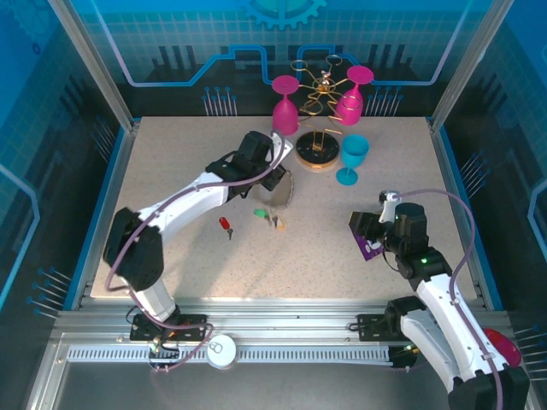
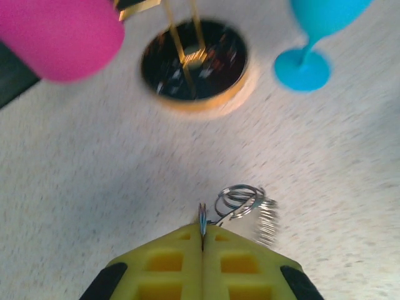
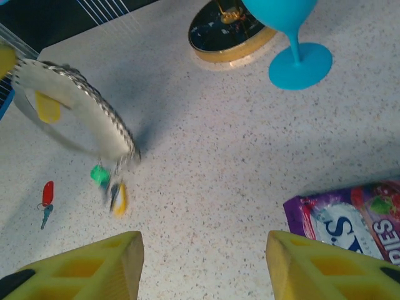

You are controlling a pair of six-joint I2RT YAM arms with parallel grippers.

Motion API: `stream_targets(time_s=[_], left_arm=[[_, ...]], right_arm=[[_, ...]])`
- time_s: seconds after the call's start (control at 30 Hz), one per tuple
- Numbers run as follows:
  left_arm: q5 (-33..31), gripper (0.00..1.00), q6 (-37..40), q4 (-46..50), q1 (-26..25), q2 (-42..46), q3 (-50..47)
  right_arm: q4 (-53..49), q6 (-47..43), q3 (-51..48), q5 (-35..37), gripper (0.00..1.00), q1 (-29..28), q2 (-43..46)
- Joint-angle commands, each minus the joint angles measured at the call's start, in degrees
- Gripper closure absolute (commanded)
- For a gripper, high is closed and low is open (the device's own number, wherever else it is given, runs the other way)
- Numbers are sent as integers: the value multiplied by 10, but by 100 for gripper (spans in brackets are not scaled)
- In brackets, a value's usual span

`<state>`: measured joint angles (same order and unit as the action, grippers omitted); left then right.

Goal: Put the keys on the keyring

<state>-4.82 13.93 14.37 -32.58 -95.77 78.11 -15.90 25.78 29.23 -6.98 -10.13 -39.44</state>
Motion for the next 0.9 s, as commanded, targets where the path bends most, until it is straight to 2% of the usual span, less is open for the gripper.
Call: stream_targets(time_s=[0.0, 0.07, 0.2, 0.4, 0.53, 0.7, 0.87], left_arm=[[122, 100, 27, -103, 2, 50, -57], [179, 100, 49, -152, 2, 83, -100], [241, 100, 95, -268, 4, 134, -189], [356, 100, 110, -255, 22, 151, -198], [447, 100, 109, -291, 35, 154, -225], [514, 100, 109, -317, 43, 150, -244], [563, 100, 125, -324, 47, 148, -248]], right_arm=[[43, -24, 23, -20, 44, -8, -4], [67, -31, 23, -28, 44, -9, -7], [121, -55, 22, -55, 43, -10, -16], [229, -98, 11, -110, 42, -12, -39], [307, -135, -5, -140, 44, -22, -56], [382, -202, -19, -188, 47, -36, -77], [392, -282, -9, -237, 54, -54, -104]])
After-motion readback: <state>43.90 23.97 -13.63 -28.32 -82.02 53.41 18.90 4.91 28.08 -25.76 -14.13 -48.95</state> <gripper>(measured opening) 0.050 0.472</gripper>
